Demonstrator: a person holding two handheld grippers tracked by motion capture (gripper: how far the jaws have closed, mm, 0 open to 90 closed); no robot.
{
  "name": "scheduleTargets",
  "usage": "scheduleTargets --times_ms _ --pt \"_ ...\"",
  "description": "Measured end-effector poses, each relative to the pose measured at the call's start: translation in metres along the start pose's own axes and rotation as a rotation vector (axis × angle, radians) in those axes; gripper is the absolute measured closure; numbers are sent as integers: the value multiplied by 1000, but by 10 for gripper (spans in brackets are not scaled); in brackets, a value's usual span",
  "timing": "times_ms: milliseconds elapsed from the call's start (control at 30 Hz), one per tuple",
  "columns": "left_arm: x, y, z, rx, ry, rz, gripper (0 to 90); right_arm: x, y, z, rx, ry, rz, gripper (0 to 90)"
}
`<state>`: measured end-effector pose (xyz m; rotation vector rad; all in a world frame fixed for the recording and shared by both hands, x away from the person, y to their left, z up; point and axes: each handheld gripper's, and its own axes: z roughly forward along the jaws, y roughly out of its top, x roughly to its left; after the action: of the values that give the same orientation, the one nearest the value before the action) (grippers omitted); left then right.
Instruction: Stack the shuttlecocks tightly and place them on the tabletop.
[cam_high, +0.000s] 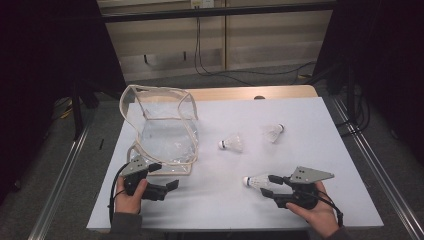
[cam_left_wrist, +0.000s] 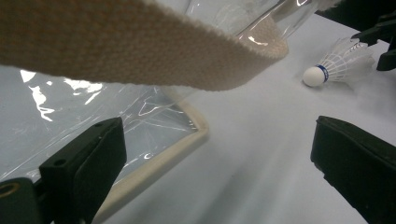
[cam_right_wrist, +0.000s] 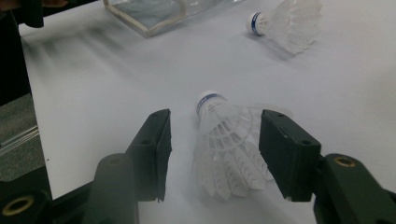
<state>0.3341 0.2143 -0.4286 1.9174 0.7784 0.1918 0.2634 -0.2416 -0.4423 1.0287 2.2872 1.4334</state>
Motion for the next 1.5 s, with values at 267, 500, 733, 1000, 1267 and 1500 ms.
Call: scheduleTargets --times_ms 267,500,733,1000,1267,1500 --pt "0 -1 0 2 2 2 35 -7 1 10 26 38 10 881" --pt "0 0 0 1 2 1 35 -19 8 4 -12 37 43 900" --pt "0 0 0 2 3 2 35 -31 15 2 -46 5 67 900" --pt "0 0 0 -1 1 2 35 -42 22 5 -68 -36 74 900" --pt "0 0 0 -2 1 2 35 -51 26 8 -85 -70 87 900" --pt "-1 0 1 6 0 8 36 -54 30 13 -94 -77 87 900"
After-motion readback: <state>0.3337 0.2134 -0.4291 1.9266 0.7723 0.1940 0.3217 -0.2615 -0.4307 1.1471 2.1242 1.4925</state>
